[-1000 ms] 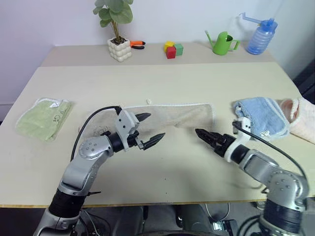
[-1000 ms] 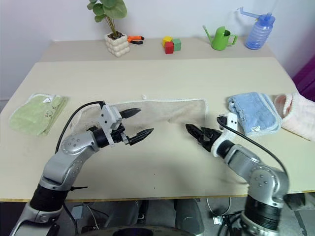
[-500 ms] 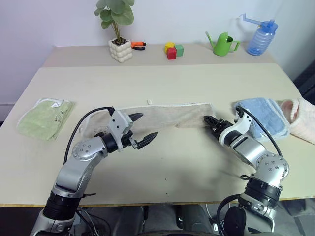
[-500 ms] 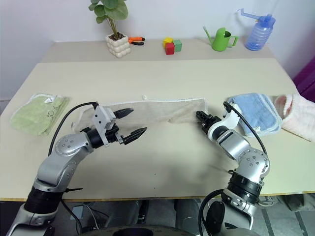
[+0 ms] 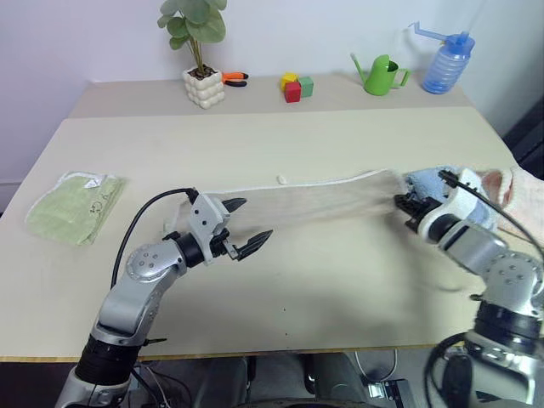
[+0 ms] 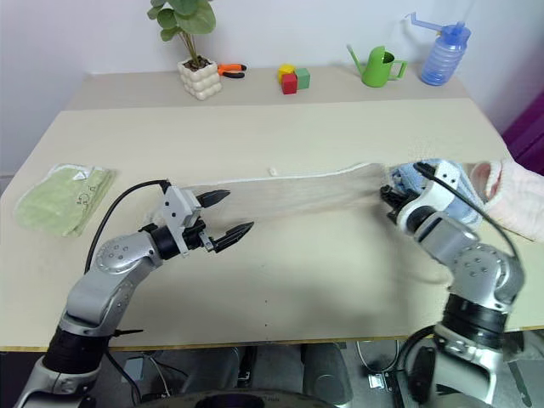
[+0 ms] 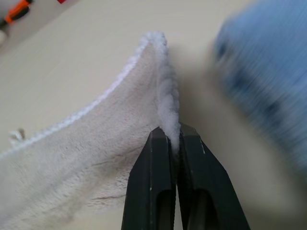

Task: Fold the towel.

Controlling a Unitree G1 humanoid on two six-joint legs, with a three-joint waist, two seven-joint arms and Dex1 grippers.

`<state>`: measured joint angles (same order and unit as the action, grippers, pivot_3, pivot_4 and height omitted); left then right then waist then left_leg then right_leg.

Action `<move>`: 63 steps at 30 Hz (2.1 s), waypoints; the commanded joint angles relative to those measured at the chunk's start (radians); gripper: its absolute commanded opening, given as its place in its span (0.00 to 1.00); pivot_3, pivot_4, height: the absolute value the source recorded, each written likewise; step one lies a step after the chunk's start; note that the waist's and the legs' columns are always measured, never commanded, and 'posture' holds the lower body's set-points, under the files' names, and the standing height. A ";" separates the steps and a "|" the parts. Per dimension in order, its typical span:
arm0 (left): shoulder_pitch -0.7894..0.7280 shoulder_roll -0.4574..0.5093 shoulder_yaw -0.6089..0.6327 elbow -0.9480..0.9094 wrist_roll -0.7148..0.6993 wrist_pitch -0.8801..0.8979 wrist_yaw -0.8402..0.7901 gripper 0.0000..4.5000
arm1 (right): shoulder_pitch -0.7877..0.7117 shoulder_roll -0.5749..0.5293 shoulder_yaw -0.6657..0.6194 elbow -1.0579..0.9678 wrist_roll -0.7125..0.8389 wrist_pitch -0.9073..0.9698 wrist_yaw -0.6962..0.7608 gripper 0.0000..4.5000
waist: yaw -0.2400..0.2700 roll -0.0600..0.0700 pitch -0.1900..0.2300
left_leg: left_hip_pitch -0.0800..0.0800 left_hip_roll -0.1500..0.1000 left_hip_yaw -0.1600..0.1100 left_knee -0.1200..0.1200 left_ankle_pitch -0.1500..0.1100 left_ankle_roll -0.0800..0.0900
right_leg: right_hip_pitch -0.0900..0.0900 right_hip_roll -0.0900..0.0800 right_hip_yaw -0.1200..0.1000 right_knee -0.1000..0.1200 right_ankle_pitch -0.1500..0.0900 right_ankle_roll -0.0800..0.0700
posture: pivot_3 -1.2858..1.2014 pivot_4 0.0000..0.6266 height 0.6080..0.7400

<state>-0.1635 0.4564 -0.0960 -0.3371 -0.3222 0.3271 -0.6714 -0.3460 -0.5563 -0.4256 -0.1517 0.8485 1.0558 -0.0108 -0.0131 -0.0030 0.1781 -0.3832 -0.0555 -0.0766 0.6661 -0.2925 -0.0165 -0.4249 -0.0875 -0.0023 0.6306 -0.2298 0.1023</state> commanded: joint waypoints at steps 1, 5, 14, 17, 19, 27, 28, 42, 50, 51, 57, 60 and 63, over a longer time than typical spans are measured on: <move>-0.016 -0.005 0.005 -0.004 0.008 -0.028 -0.003 1.00 | 0.008 -0.087 0.138 -0.051 -0.115 -0.088 0.153 0.02 | -0.003 0.000 0.000 | 0.000 0.000 0.000 0.000 0.000 0.000 | 0.000 0.000 0.000 0.000 0.000 0.000 | 0.52 0.24 0.93; -0.014 -0.006 0.010 -0.004 0.011 -0.027 -0.001 1.00 | -0.002 -0.201 0.316 -0.147 -0.243 -0.197 0.324 0.02 | -0.001 0.000 0.000 | 0.000 0.001 0.001 0.000 0.000 0.000 | 0.000 0.000 0.000 0.000 0.000 0.000 | 0.52 0.24 0.93; -0.009 -0.017 0.001 -0.022 0.021 -0.018 0.020 1.00 | -0.124 -0.134 0.665 -0.191 -0.464 -0.329 0.488 0.02 | 0.006 -0.001 0.000 | -0.001 0.000 -0.001 0.001 0.000 0.000 | 0.000 0.000 0.000 -0.001 0.000 0.000 | 0.52 0.24 0.93; -0.006 -0.017 0.002 -0.031 0.021 -0.013 0.025 1.00 | -0.141 -0.101 0.699 -0.175 -0.509 -0.337 0.504 0.02 | 0.010 -0.001 0.000 | -0.002 0.000 -0.001 0.001 0.000 0.000 | -0.001 -0.001 0.000 -0.002 0.000 0.000 | 0.52 0.24 0.93; 0.005 -0.015 0.001 -0.047 0.021 -0.008 0.030 1.00 | -0.156 -0.068 0.733 -0.181 -0.522 -0.321 0.519 0.02 | 0.006 -0.001 0.000 | -0.002 -0.001 -0.001 0.001 0.000 0.000 | -0.001 -0.001 0.000 -0.002 0.000 0.000 | 0.52 0.24 0.93; 0.004 -0.020 -0.006 -0.066 0.022 0.015 0.041 1.00 | -0.162 0.003 0.749 -0.177 -0.557 -0.285 0.546 0.02 | 0.003 -0.001 0.000 | -0.002 0.000 -0.002 0.000 0.000 -0.001 | -0.002 -0.001 0.000 -0.002 0.000 0.000 | 0.52 0.24 0.93; 0.003 -0.020 -0.007 -0.067 0.023 0.017 0.041 1.00 | -0.160 0.011 0.744 -0.176 -0.551 -0.276 0.551 0.02 | 0.003 -0.001 0.000 | -0.002 0.000 -0.002 0.000 0.000 -0.001 | -0.002 -0.001 0.000 -0.002 0.000 0.000 | 0.52 0.24 0.93; 0.054 -0.002 0.080 -0.079 -0.003 0.040 0.062 1.00 | -0.136 0.009 0.407 -0.217 -0.340 -0.267 0.653 0.41 | 0.002 -0.001 0.000 | -0.002 0.000 -0.002 0.000 0.000 0.000 | -0.002 -0.001 0.000 -0.001 0.000 0.000 | 0.52 0.24 0.93; 0.104 -0.024 0.147 -0.083 -0.053 0.073 0.099 1.00 | -0.194 0.124 0.526 0.085 -0.536 -0.472 0.575 0.00 | 0.001 0.000 0.000 | -0.002 0.000 -0.001 0.000 0.000 -0.001 | -0.002 -0.001 0.000 -0.001 0.000 0.000 | 0.52 0.24 0.93; 0.114 -0.028 0.151 -0.086 -0.059 0.078 0.103 1.00 | -0.196 0.148 0.544 0.137 -0.560 -0.501 0.568 0.00 | -0.001 -0.001 0.000 | -0.002 0.000 -0.001 0.000 0.000 -0.001 | -0.002 -0.001 0.000 -0.001 0.000 0.000 | 0.52 0.24 0.93; 0.183 -0.044 0.165 -0.133 -0.079 0.105 0.144 1.00 | -0.134 0.198 0.652 0.288 -0.675 -0.653 0.605 0.00 | 0.003 0.000 0.000 | -0.003 0.000 -0.001 0.000 0.001 -0.001 | -0.003 -0.001 0.000 -0.001 0.000 0.000 | 0.52 0.24 0.93; 0.217 -0.054 0.192 -0.165 -0.109 0.132 0.171 1.00 | -0.115 0.193 0.665 0.292 -0.711 -0.698 0.612 0.00 | 0.001 -0.001 0.000 | -0.002 0.000 -0.001 0.000 0.000 -0.001 | -0.003 -0.001 0.000 -0.001 0.000 0.000 | 0.52 0.24 0.93; 0.265 -0.056 0.221 -0.207 -0.148 0.186 0.201 1.00 | -0.128 0.201 0.617 0.246 -0.682 -0.720 0.619 0.00 | 0.000 0.000 0.000 | -0.002 0.000 -0.002 0.000 0.001 -0.002 | -0.003 -0.001 0.000 -0.001 0.000 0.000 | 0.52 0.24 0.93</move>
<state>0.0828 0.4018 0.0900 -0.4896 -0.4334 0.4836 -0.4900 -0.4718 -0.3622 0.2230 0.1386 0.1496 0.3541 0.5976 -0.0128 -0.0033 0.1782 -0.3849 -0.0557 -0.0783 0.6659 -0.2919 -0.0182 -0.4277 -0.0882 -0.0022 0.6299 -0.2296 0.1021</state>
